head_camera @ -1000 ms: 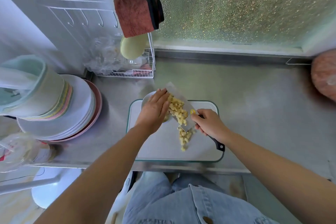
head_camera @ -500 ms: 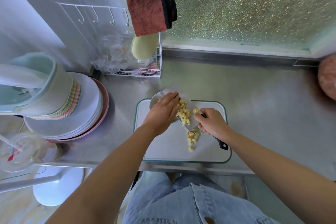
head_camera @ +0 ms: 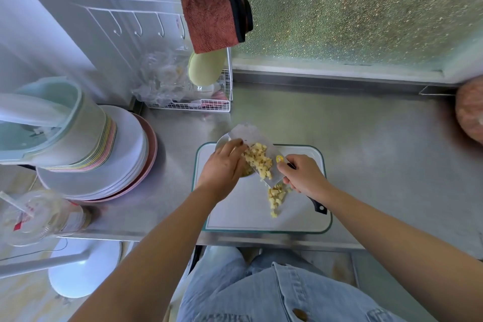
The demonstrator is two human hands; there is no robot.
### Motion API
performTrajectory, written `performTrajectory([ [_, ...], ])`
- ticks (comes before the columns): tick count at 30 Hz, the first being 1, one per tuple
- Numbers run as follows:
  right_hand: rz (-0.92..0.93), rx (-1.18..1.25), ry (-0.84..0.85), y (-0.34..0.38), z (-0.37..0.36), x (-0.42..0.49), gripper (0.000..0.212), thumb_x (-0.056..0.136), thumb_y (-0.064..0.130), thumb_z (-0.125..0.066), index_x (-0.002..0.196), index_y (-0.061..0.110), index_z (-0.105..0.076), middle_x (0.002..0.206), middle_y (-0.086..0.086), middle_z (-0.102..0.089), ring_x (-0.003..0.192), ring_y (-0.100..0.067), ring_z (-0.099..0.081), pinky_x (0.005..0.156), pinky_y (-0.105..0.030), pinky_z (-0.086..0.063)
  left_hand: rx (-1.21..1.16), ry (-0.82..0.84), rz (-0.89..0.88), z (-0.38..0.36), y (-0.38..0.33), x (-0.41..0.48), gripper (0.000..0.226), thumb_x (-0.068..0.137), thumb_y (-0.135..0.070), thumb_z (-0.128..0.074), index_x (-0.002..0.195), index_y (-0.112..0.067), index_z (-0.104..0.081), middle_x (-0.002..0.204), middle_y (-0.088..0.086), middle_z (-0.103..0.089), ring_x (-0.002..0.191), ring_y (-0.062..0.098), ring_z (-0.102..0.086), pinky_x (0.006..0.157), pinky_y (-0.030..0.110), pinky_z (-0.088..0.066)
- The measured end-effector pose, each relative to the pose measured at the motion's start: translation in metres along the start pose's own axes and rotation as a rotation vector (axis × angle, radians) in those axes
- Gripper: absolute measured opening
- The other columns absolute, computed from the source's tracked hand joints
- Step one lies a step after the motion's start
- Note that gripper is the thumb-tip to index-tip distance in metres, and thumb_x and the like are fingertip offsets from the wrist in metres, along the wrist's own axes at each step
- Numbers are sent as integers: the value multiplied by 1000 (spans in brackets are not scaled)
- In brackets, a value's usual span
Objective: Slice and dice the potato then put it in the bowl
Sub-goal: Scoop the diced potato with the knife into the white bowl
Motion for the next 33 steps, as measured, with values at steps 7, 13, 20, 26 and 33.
performTrajectory([
  [7, 1, -31, -4, -1, -2, 0, 34, 93, 22, -52, 65, 13, -37, 60, -8, -56, 36, 1, -47, 39, -15, -33, 5, -23, 37, 5, -9, 3, 42, 103, -28, -37, 142, -14, -44, 149, 5, -38, 134, 25, -37, 109, 37, -32],
  [13, 12, 8, -9, 4, 0, 0, 31, 93, 20, -52, 66, 11, -40, 60, -9, -56, 35, -1, -46, 42, -18, -35, 31, 58, -12, 0, -3, -2, 47, 104, -34, -30, 147, -16, -38, 156, 1, -29, 143, 22, -27, 117, 38, -25],
  [20, -23, 24, -2, 5, -7, 0, 31, 92, 17, -51, 66, 11, -36, 63, -12, -55, 35, -1, -46, 39, -16, -34, -1, -38, -18, 7, -12, 1, 45, 102, -30, -34, 145, -15, -39, 152, 5, -35, 137, 25, -34, 114, 40, -30],
  [26, -25, 95, 17, 19, -11, 5, 22, 89, 17, -52, 70, 8, -49, 58, -7, -59, 41, -16, -44, 40, -22, -36, 31, 88, -181, 4, -20, 11, 45, 104, -27, -32, 145, -12, -41, 154, 2, -34, 144, 21, -25, 118, 41, -24],
  [33, -30, 85, -14, 12, -10, 5, 27, 92, 20, -50, 67, 9, -47, 58, -6, -60, 40, -14, -44, 40, -21, -36, 90, 26, -70, 10, 6, -1, 35, 100, -22, -46, 131, -10, -54, 136, 8, -50, 123, 28, -48, 102, 42, -41],
])
Point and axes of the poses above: each hand's wrist, its own x-axis towards the middle knuckle, its own z-axis out of the back of the hand, y = z × x, the point moved 1 cm from there along x, towards the middle knuckle
